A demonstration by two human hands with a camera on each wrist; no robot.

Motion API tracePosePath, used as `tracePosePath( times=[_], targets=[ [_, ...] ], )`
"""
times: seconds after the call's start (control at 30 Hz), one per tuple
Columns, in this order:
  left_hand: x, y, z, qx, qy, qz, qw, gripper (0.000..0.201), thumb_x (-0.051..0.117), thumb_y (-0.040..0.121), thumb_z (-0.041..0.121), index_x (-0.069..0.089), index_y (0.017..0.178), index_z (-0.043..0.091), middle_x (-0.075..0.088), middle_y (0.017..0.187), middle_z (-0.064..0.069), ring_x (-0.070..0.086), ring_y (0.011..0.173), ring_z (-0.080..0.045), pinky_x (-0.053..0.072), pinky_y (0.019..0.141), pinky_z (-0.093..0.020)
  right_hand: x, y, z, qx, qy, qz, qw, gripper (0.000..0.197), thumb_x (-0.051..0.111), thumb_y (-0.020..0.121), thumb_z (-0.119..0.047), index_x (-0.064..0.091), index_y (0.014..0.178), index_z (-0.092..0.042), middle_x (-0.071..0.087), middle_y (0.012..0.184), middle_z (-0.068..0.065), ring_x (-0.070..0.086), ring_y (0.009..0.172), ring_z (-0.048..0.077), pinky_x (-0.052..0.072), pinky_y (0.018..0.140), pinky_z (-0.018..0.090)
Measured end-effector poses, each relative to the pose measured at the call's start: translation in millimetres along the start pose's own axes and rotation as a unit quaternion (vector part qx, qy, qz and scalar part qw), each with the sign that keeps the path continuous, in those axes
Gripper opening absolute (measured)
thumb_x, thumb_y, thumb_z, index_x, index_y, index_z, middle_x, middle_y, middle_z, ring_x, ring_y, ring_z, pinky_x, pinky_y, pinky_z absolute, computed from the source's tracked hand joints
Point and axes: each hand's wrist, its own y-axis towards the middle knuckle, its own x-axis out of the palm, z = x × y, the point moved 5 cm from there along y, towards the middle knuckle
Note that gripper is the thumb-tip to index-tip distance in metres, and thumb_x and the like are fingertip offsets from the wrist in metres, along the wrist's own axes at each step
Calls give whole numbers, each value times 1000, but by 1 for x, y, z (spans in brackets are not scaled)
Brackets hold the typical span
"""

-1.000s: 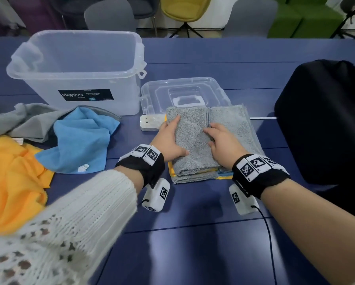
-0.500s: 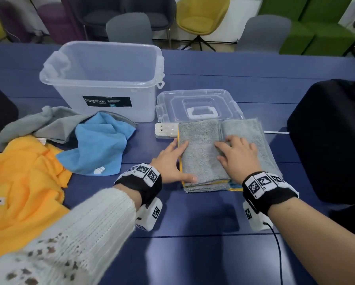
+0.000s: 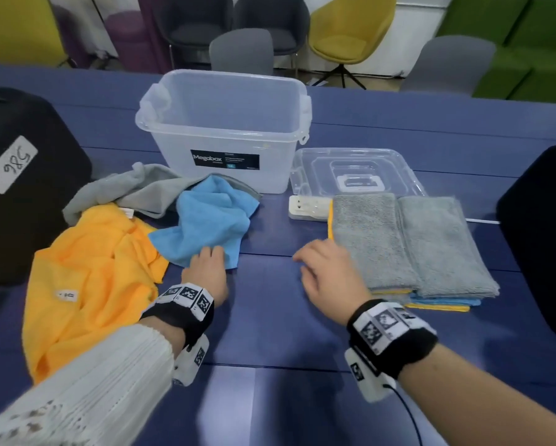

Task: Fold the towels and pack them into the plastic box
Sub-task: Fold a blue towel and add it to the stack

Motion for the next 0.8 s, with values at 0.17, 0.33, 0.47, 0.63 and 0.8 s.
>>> tracePosePath(
  times=[0.17,0.33,0.47,0.63,0.8],
  targets=[
    [3,3,-13,42,28,-71,996,25,50,87,9,52,111,16,50,120,-8,45,117,-30,43,92,-41,78,10,-29,82,15,-220,972,41,52,86,-12,53,127,-13,55,122,10,49,113,33,41,96,45],
    [-25,-23,8,170,-92,-29,981,8,43,95,17,42,97,24,57,100,1,53,104,-25,32,87,-38,91,24,-45,130,78,-198,968,42,59,86,-21,47,126,-15,43,127,7,51,111,31,44,90,40],
    [-61,-34,5,217,-152,48,963,18,52,86,16,38,93,26,51,79,12,54,82,-21,37,82,-38,60,48,-55,90,125,-92,984,12,49,89,-17,56,92,-7,47,95,6,53,83,30,45,72,45],
    [-88,-15,-25,84,-161,85,980,25,54,75,11,37,71,29,48,79,10,56,88,-27,37,73,-35,-9,75,-70,38,184,6,982,7,43,74,-10,45,76,-17,39,74,-11,37,72,12,35,64,19],
    [-152,-12,-36,75,-327,152,930,14,43,72,12,52,72,23,62,77,-1,61,82,-29,49,76,-39,-89,81,-55,83,178,129,972,15,50,84,-8,44,71,-10,45,66,1,38,67,18,31,60,29]
  ],
)
